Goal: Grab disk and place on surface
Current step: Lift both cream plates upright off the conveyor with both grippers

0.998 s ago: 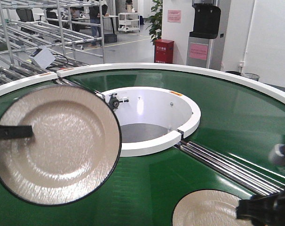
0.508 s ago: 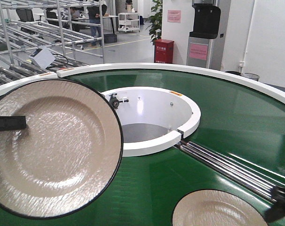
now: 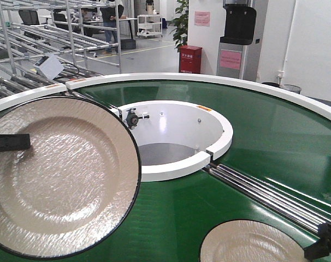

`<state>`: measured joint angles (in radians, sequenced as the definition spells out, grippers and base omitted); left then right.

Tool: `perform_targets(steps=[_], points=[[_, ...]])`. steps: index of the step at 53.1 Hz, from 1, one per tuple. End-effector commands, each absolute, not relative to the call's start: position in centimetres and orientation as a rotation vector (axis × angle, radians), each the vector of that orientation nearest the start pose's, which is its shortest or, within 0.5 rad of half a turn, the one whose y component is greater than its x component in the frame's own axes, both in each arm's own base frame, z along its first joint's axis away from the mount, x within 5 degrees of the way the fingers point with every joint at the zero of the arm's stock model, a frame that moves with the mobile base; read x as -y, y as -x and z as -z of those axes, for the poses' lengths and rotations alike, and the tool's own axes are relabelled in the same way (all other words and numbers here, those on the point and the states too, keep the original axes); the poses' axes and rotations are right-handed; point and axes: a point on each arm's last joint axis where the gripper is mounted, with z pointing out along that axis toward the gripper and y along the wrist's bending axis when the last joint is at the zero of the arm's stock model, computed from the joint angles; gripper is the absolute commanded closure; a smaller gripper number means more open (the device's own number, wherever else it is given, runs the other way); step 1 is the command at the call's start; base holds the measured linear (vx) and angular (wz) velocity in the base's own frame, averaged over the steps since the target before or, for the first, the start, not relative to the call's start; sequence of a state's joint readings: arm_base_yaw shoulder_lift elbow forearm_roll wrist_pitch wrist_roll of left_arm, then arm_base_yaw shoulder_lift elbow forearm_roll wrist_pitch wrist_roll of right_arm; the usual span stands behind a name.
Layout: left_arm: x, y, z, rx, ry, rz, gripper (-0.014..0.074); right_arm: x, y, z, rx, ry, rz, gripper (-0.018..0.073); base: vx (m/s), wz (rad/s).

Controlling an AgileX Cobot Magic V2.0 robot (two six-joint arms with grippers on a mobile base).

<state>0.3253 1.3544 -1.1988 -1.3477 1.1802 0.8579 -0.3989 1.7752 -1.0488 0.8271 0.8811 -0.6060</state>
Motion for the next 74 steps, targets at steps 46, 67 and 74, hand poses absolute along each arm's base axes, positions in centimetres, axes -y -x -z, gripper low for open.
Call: perform_targets(steps=[46,67,74], points=[[-0.6,-27.1,-41.3,-1.865,-0.006,1.102,0.0605,2.6,-32.4,-29.3,-2.095,-0.342,-1.357,0.0568,0.0,0.0],[-0.3,-26.9,-41.3,-1.905,0.105,1.241,0.0605,1.0,-25.2,-39.5,-1.835,-0.222,-1.273,0.0568,0.0,0.0],[-0.2,-26.8,-41.2,-1.915,0.13,1.273,0.0605,0.6,-24.3,-40.3,-1.82,-0.196,-1.235,0.0568,0.0,0.0]])
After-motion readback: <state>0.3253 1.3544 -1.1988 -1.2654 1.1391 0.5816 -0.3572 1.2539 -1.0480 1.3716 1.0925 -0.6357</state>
